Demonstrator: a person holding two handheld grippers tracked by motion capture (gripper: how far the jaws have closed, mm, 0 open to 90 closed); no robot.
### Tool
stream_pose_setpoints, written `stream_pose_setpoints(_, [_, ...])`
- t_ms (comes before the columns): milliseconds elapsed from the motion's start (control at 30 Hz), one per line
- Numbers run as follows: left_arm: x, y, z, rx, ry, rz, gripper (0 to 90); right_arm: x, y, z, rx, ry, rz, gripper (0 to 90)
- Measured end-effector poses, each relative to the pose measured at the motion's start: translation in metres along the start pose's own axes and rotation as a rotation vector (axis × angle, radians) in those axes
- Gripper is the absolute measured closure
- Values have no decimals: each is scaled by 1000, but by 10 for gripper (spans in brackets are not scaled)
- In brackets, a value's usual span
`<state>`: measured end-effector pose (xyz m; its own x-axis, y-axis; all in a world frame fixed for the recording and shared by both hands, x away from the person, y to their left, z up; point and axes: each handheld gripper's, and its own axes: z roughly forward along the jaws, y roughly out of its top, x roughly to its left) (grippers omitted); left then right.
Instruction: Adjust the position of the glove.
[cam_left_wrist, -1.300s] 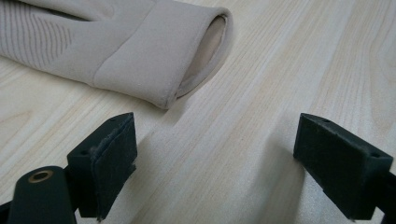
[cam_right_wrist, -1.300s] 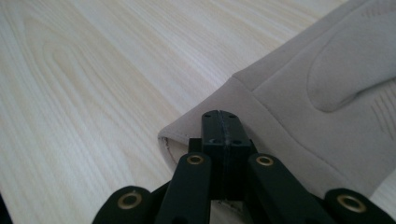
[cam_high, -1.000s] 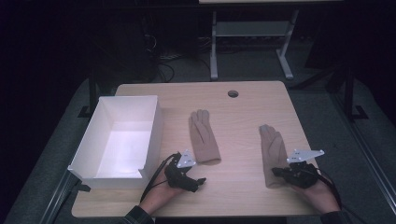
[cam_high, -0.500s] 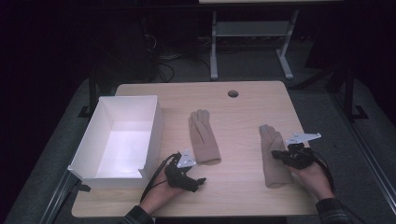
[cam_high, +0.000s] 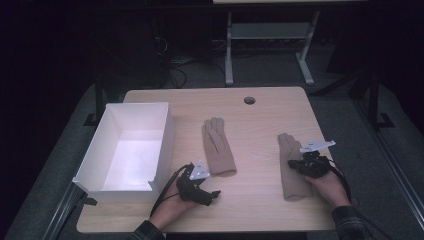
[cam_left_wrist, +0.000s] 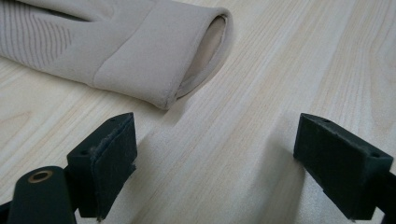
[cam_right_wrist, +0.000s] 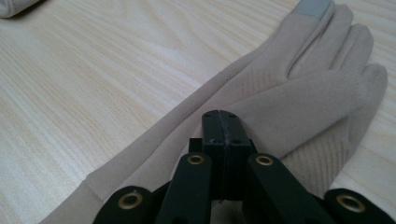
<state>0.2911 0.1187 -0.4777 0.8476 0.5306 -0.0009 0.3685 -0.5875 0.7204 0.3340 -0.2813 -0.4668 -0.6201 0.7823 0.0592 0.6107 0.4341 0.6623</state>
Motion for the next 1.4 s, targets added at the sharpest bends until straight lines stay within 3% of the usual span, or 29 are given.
stream_pose_setpoints(267, [0, 0, 0, 0, 1, 0, 127, 9, 0, 0, 9, 32, -9, 900])
stream_pose_setpoints(467, [0, 0, 0, -1, 1, 2, 127, 27, 3, 3, 17, 73, -18, 900])
stream_pose_setpoints(533, [0, 0, 0, -1, 0, -4, 127, 37, 5, 5, 20, 86, -46, 900])
stream_pose_setpoints(967, [0, 0, 0, -1, 1, -1, 127, 74, 13, 14, 36, 125, -102, 900])
stream_pose_setpoints(1167, [0, 0, 0, -1, 2, 2, 127, 72, 13, 14, 31, 136, -101, 900])
stream_pose_setpoints(1300, [0, 0, 0, 0, 2, 4, 127, 70, 15, 6, 8, 142, -105, 818])
stream_pose_setpoints(1400, [0, 0, 0, 0, 0, -3, 127, 60, 12, -2, -13, 121, -75, 713])
